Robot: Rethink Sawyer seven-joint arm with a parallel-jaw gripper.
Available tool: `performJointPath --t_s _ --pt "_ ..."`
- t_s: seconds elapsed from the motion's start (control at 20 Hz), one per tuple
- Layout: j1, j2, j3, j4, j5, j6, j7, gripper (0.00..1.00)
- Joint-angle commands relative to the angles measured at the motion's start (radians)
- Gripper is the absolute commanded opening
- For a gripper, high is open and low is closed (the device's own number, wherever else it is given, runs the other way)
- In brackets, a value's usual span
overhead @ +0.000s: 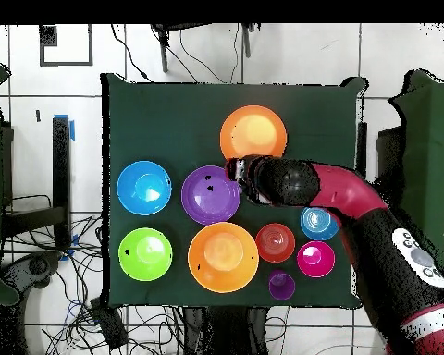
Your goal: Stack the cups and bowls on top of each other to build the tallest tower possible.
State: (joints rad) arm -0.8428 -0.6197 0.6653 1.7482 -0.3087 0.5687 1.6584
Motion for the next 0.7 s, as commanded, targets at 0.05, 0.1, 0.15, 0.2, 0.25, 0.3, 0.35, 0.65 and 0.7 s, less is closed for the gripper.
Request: performJointPath --t_s 0.05,0.1,0.15,0.2,0.25,0.3,0.35,0.65,0.7 --pt "0.073 0.022 -0.095 0.067 0.030 -0.099 0.227 1.00" --pt "0.086 0.027 -0.105 0.061 0.016 -0.137 0.230 1.00" --pt "0.091 0.033 -0.110 0.057 0.018 -0.142 0.228 1.00" --pt "0.101 0.041 -0.122 0.048 0.015 -0.156 0.230 1.00" --pt "0.104 0.048 -0.127 0.044 0.016 -0.164 0.227 1.00" --pt "0.102 0.061 -0.133 0.030 0.011 -0.169 0.213 1.00" --pt "0.101 0.069 -0.136 0.023 0.011 -0.171 0.204 1.00" --pt "0.096 0.088 -0.153 -0.033 -0.002 -0.154 0.151 1.00" --pt "0.094 0.080 -0.154 -0.035 -0.002 -0.146 0.145 1.00"
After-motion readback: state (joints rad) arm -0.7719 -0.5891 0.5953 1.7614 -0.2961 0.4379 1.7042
